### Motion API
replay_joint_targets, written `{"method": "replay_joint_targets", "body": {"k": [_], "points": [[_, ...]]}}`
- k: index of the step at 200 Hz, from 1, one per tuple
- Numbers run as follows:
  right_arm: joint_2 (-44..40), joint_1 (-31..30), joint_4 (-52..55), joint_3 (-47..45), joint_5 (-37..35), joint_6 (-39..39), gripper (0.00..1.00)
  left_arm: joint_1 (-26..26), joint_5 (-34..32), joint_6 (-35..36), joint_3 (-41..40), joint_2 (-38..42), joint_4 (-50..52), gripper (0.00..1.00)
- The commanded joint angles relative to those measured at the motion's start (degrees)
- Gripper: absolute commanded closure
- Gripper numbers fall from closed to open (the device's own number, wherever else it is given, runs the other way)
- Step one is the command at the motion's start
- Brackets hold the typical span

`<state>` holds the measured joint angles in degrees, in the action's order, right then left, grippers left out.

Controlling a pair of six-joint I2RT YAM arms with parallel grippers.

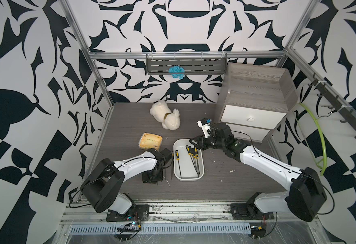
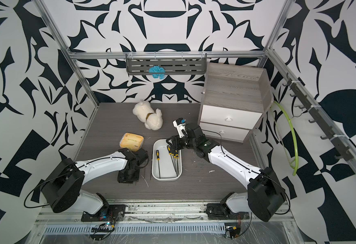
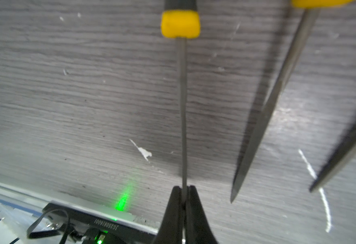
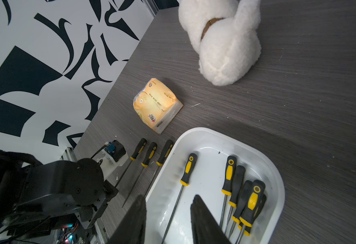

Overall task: Take the file tool out of the storage box
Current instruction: Place the file tool at the center of the board.

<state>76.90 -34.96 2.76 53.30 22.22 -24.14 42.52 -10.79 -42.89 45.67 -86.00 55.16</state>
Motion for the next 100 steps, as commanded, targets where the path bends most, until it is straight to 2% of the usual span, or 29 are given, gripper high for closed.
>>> {"method": "replay_joint_targets", "body": {"k": [1,54,73,100], "points": [[-0.49,0.05,-0.75,2.51,-0.42,0.84,0.60,-0.34,1.06,1.96,1.97,-2.07,1.81,1.00],[4.57,-0.02,0.37,4.72,2.57,-0.37,0.60,-0.51,0.95,2.11,2.40,-4.20,1.97,1.00],[6.76,0.00,0.50,5.56,4.24,-0.93,0.60,-0.60,0.59,2.03,2.41,-4.30,2.04,0.90],[9.66,-0.39,1.59,6.95,5.59,-1.22,0.60,-0.69,0.15,1.97,2.41,-4.26,2.12,0.86]]}}
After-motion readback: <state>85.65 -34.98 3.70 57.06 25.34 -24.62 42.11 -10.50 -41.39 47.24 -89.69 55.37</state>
